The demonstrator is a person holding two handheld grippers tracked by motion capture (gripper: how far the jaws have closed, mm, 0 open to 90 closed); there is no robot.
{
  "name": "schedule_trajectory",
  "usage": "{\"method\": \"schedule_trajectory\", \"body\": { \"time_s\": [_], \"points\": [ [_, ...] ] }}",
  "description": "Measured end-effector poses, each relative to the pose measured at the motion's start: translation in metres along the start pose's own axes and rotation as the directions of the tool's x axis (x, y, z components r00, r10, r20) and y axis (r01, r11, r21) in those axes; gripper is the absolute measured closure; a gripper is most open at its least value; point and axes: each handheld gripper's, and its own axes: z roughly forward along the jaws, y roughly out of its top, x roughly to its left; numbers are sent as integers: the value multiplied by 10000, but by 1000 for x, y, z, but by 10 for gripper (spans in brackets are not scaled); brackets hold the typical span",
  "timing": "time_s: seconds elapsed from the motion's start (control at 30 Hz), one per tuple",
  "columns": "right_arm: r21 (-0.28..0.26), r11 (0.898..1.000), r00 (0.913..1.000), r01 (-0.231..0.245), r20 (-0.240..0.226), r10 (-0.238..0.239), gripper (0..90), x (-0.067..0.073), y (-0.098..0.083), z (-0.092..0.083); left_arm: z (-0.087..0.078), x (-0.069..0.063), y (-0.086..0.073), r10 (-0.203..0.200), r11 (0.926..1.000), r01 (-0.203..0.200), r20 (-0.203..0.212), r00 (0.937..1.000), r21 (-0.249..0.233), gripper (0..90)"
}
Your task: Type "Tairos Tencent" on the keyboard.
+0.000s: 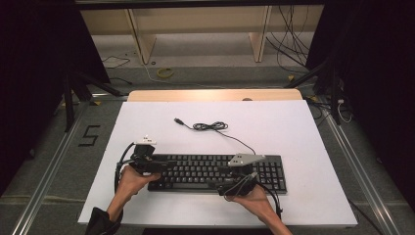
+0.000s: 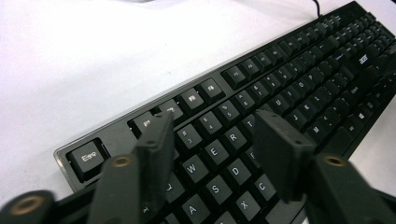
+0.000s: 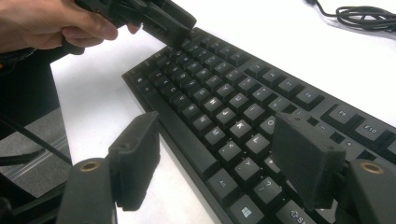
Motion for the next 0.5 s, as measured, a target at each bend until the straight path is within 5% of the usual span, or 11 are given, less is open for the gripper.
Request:
{"method": "schedule_trajectory", "body": {
  "time_s": [0.5],
  "points": [
    [63,10000,10000,52,-30,-51,333,1,0,2,13,-5,1,613,9960,-618,94,9981,641,805]
  ]
}}
